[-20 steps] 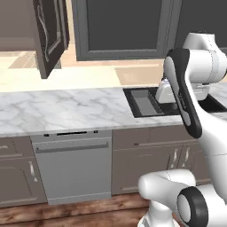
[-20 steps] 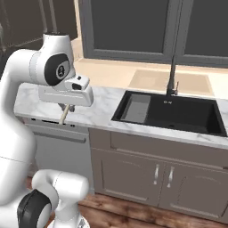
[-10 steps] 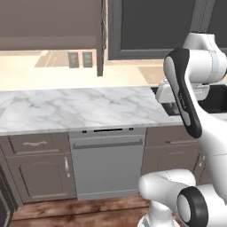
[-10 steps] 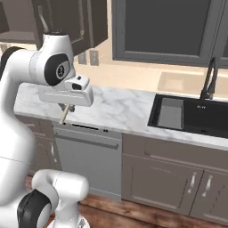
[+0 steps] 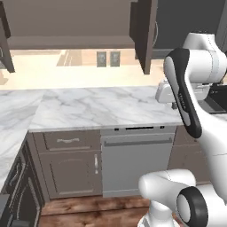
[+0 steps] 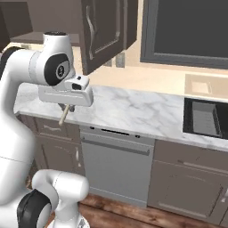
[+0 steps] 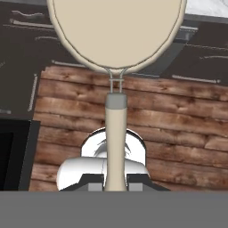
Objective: Pick up the dish brush and dish brush from the sink, and place them back in the cabinet, and close the cabinet doors.
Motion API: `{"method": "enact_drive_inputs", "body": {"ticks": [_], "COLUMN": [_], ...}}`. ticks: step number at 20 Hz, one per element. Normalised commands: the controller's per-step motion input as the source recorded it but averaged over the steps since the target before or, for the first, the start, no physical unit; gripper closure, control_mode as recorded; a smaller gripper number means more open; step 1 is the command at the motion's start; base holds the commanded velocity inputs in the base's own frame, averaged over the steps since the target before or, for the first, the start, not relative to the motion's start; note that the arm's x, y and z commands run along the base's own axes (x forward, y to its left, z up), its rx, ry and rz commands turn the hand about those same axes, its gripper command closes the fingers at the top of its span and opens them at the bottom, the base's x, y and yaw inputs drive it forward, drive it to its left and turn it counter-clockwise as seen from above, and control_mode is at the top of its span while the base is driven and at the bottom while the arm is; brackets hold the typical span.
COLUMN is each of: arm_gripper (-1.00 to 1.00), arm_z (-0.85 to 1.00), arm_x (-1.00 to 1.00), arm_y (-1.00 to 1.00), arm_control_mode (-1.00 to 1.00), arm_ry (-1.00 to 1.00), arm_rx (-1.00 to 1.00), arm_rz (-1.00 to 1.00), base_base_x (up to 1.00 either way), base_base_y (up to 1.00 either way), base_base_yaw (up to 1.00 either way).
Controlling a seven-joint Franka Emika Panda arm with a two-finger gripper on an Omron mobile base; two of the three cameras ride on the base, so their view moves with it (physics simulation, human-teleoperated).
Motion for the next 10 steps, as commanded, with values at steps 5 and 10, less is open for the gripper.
{"method": "enact_drive_inputs", "body": {"ticks": [5,10], "arm_gripper": [1.00,1.00], "arm_z": [0.00,0.00], "arm_x": [0.00,0.00], "arm_y": [0.00,0.00], "arm_control_mode": [1.00,1.00], "arm_ry": [0.00,0.00], "arm_rx": [0.00,0.00], "arm_rz": [0.00,0.00], "base_base_x": [-0.04,0.00], "base_base_y": [0.76,0.57], "base_base_yaw": [0.03,0.00]}}
